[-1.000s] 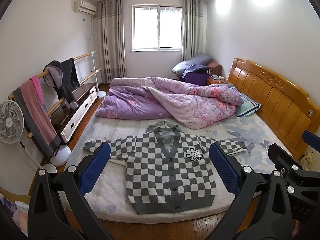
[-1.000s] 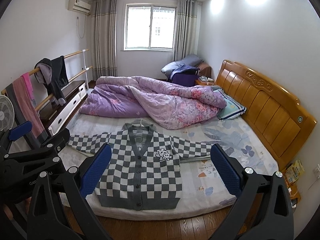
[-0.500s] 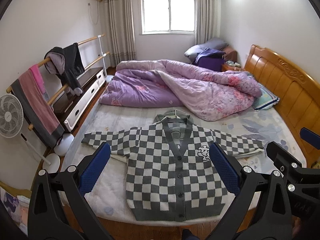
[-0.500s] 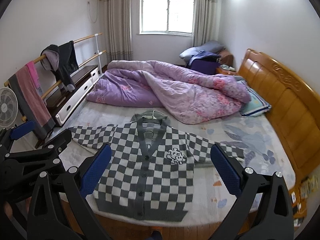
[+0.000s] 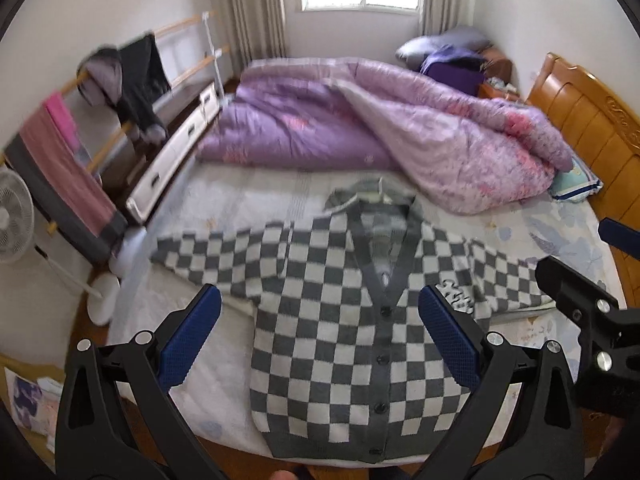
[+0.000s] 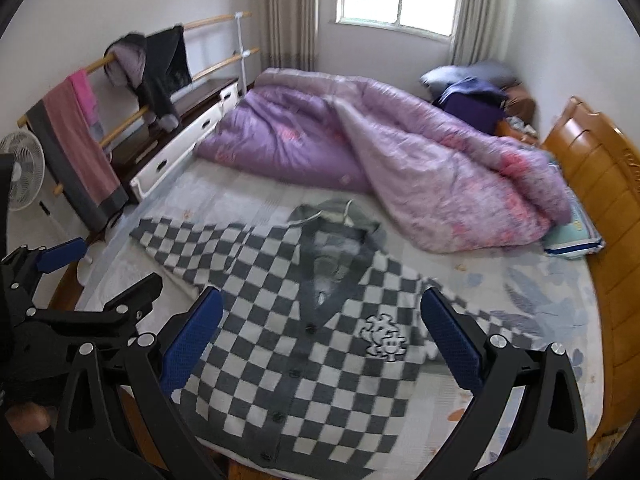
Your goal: Fold large clothes
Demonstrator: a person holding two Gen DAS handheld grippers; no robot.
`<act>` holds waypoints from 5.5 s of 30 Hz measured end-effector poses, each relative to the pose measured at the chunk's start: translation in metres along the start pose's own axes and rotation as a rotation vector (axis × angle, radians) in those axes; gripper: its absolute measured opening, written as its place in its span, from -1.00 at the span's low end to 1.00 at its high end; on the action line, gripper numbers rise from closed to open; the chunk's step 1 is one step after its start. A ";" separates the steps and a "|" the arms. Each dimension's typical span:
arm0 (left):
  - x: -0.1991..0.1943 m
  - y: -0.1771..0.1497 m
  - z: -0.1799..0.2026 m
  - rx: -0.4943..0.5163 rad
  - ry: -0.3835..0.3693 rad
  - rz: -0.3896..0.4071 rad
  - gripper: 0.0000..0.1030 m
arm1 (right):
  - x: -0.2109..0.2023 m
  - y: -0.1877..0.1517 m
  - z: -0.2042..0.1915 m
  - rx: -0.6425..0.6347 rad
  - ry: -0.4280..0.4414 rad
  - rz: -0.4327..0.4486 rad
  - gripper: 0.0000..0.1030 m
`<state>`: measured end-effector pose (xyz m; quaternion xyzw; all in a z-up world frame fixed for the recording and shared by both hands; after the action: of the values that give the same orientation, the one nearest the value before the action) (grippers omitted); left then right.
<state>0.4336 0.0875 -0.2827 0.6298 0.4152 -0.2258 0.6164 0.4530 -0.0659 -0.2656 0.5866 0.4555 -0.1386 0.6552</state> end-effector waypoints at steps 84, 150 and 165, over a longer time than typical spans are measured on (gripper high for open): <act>0.342 0.016 0.223 -0.024 -0.313 -0.073 -0.82 | 0.285 -0.188 0.288 0.750 0.121 -0.284 -0.89; 0.414 -0.106 0.390 0.219 -0.508 -0.430 -0.42 | 0.191 -0.231 0.536 1.082 -0.283 0.212 -0.81; 0.379 -0.040 0.111 -0.125 -0.352 -0.270 0.06 | 0.276 -0.028 0.191 0.515 0.061 0.194 -0.81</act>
<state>0.6360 0.0684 -0.6233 0.4800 0.3950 -0.3863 0.6814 0.6663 -0.1470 -0.5131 0.7785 0.3664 -0.1687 0.4808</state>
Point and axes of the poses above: each gripper's, at about its wrist camera, not at the fingertips, and x roughly the way its jaws point, z to its right, y to its top, the point moved 7 cm from there along x, roughly the way its jaws point, and after that the axes turned 7 degrees about y, right-handed, at the moved point
